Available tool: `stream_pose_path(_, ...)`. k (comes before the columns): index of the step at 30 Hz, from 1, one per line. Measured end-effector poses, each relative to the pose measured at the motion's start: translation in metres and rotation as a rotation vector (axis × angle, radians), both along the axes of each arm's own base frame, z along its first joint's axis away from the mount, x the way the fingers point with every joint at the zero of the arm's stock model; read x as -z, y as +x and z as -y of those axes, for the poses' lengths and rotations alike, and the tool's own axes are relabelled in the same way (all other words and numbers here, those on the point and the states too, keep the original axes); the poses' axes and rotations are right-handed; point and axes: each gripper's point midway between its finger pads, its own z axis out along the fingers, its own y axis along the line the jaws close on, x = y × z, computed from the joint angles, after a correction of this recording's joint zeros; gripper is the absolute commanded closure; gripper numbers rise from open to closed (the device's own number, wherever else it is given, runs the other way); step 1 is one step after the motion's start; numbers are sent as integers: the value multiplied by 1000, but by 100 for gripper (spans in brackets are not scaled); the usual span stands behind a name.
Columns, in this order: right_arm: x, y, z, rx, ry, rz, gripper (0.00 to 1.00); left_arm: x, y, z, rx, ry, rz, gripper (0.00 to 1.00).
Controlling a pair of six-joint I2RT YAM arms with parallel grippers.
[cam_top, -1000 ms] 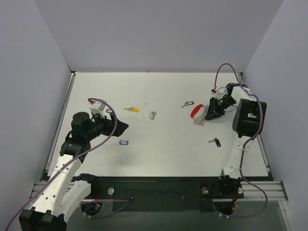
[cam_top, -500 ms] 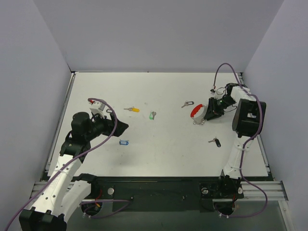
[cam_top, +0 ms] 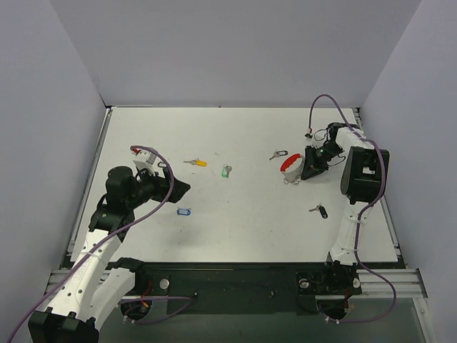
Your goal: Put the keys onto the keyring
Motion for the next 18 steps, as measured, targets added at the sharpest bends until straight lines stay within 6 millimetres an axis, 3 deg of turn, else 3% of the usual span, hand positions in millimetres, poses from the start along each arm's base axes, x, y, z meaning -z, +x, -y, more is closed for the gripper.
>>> stream_pose_path(10,-8,1,3,-34,-19,47,100,0,0,0,2,0,1,7)
stream_pose_path(15,-38,1,3,-73,-66,135,100,-1,0,1,8,-3,6,8)
stream_pose_path(18,-69,0,-2,-130,-126,235,100,-3,-1,3,20,-9,14,8)
